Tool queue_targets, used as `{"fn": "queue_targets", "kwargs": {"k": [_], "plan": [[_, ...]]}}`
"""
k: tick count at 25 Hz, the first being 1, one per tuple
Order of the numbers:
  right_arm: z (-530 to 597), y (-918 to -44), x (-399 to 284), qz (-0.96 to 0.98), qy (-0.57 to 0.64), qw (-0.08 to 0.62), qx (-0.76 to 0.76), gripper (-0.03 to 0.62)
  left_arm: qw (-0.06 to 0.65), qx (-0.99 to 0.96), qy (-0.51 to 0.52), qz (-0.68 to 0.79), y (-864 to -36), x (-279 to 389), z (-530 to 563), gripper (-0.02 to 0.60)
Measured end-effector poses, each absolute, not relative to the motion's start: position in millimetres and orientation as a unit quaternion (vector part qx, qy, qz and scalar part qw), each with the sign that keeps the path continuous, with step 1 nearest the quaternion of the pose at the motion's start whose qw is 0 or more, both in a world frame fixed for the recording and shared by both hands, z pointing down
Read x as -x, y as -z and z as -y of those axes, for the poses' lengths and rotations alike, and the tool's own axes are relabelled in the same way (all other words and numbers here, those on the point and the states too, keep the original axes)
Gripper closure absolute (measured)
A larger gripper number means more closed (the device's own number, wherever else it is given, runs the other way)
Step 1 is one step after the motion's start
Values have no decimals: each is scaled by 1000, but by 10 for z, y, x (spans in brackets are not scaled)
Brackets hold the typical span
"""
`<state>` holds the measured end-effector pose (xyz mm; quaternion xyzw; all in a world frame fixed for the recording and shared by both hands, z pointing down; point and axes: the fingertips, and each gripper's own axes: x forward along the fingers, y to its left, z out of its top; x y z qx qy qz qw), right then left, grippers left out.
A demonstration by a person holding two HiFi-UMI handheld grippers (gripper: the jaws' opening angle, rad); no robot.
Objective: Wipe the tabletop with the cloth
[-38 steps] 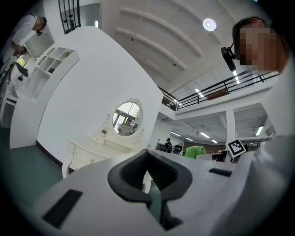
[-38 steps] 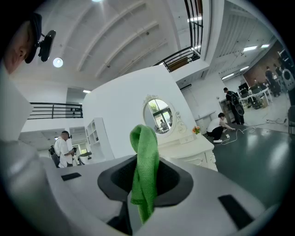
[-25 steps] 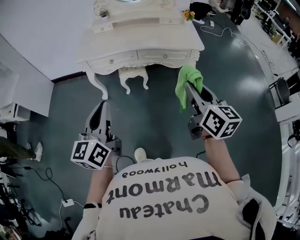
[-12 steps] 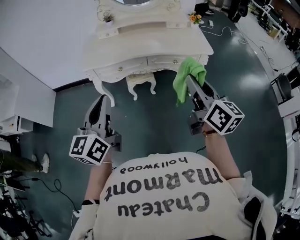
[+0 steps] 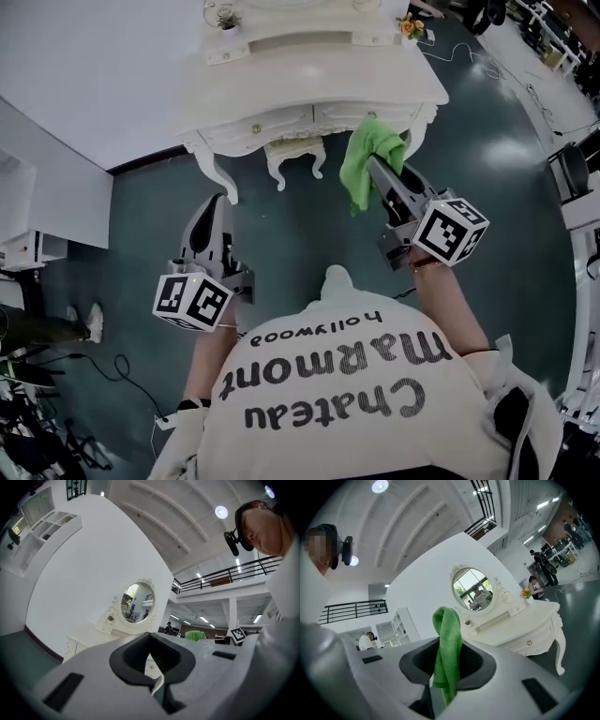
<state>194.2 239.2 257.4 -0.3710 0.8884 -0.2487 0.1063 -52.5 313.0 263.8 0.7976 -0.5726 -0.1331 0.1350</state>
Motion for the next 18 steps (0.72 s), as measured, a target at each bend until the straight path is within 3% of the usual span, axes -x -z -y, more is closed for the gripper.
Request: {"fn": "queue_targets", "kwargs": {"k": [18], "plan": [[-855, -2657, -1452, -908, 262, 89, 316, 494, 126, -757, 154, 622, -2616, 921, -1909, 574]]}}
